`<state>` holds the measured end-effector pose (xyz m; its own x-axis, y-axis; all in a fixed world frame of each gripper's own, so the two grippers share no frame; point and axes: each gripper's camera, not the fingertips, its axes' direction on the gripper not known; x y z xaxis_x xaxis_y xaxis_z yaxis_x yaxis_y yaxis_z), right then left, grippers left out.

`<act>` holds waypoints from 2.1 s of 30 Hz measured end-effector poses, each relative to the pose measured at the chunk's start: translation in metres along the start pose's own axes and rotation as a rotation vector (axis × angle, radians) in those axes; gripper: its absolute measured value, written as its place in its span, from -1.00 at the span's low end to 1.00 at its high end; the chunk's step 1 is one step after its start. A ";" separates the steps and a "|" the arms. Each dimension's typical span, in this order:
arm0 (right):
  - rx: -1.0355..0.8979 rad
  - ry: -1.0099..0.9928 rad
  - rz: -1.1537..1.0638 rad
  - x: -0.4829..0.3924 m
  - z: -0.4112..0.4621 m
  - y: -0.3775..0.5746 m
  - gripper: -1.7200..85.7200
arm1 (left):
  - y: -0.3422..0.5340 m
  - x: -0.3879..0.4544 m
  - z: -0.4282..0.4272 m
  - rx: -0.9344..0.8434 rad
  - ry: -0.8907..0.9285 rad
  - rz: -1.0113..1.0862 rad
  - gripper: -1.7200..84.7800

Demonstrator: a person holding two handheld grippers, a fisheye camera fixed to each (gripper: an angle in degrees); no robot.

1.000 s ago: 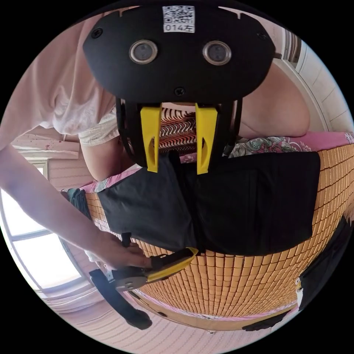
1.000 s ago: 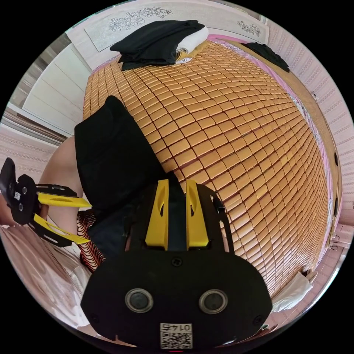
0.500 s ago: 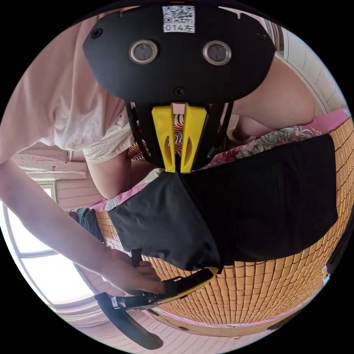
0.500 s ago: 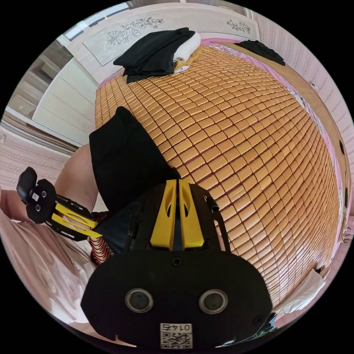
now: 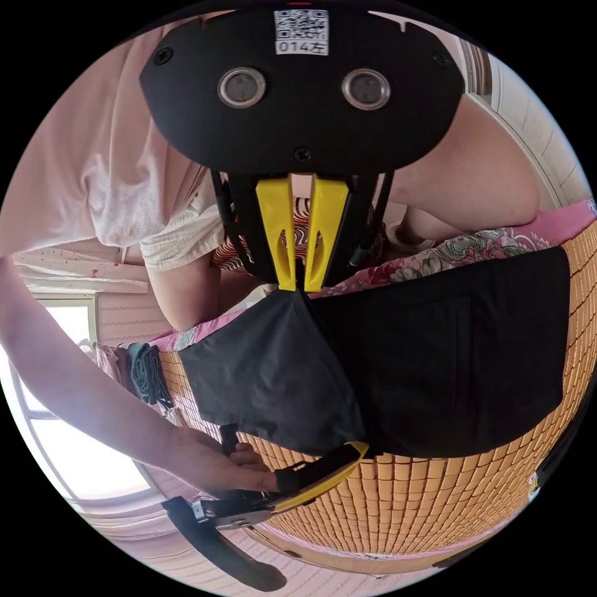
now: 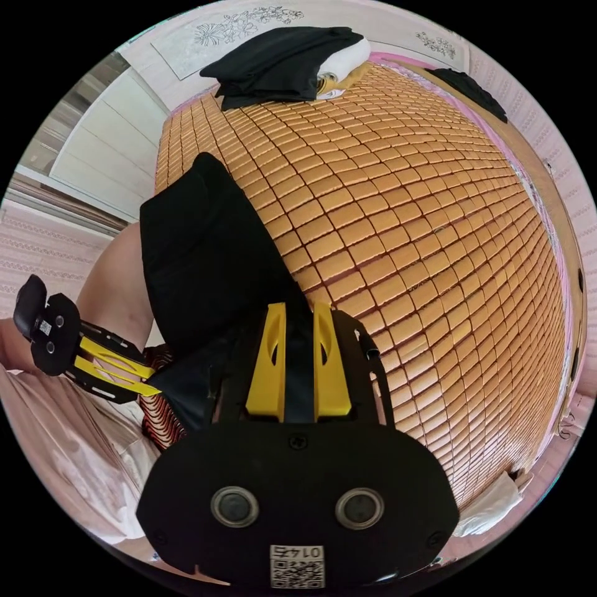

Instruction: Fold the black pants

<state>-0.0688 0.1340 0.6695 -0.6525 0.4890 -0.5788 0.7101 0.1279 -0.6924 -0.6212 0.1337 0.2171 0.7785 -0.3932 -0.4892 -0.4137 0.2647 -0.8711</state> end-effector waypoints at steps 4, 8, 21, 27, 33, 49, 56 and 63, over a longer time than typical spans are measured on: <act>-0.005 -0.047 -0.020 0.002 -0.002 0.007 -0.89 | 0.005 -0.005 0.002 -0.007 0.024 -0.025 -0.96; 0.080 -0.074 -0.015 0.008 -0.023 0.033 -0.92 | 0.014 0.004 -0.007 0.032 0.028 0.010 -0.96; 0.382 -0.262 -0.172 -0.032 -0.130 -0.009 -0.87 | 0.088 0.010 -0.109 0.281 -0.356 -0.057 -0.93; 0.212 -0.273 0.114 -0.030 -0.053 -0.037 -0.85 | 0.110 -0.052 -0.106 0.280 -0.368 -0.335 -0.85; 0.223 -0.193 0.278 -0.007 -0.040 0.094 -0.93 | 0.113 -0.038 -0.092 0.292 -0.310 -0.305 -0.86; 0.059 0.141 0.402 -0.073 0.027 0.216 -0.98 | 0.002 0.119 0.068 0.036 -0.336 0.266 -0.98; 0.094 0.057 0.394 -0.069 0.013 0.194 -0.97 | 0.005 0.134 0.078 0.084 -0.391 0.271 -0.98; -0.035 0.097 0.435 -0.095 0.048 0.188 -0.97 | 0.006 0.140 0.094 0.089 -0.379 0.244 -0.98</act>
<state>0.1136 0.0705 0.5736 -0.2642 0.5819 -0.7691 0.9227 -0.0797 -0.3772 -0.4704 0.1628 0.1474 0.7882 0.0356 -0.6144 -0.5768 0.3909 -0.7173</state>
